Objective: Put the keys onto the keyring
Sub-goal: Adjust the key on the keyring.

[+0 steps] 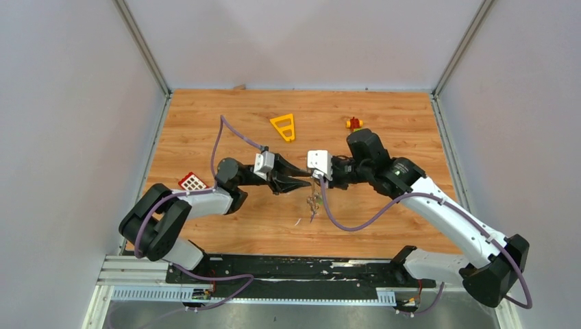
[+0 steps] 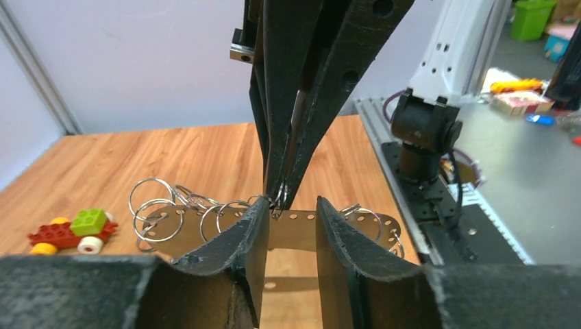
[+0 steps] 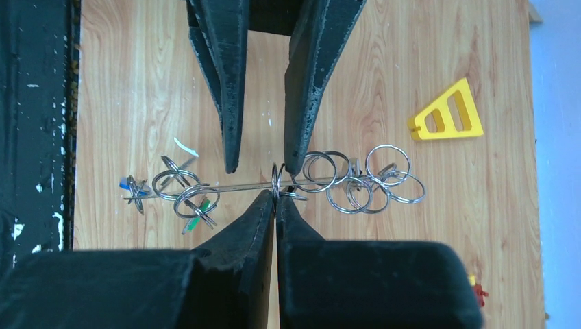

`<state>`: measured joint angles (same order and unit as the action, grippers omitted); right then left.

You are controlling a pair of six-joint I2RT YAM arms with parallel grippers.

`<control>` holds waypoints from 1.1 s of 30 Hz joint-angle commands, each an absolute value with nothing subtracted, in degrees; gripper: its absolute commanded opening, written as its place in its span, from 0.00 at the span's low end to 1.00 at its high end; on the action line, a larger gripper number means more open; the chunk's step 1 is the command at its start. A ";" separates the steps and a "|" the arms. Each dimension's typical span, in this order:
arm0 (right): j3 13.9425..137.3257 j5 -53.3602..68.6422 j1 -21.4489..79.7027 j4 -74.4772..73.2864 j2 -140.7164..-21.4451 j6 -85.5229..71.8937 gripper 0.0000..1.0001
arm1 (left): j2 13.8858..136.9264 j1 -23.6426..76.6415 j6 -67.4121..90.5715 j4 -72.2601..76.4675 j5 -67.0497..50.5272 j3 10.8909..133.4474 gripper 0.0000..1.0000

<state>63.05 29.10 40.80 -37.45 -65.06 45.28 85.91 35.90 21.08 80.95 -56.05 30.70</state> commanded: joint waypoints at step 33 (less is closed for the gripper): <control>82.97 6.23 51.77 -56.87 -80.62 44.28 0.00 | 87.36 36.65 -5.32 76.61 -59.47 30.70 0.31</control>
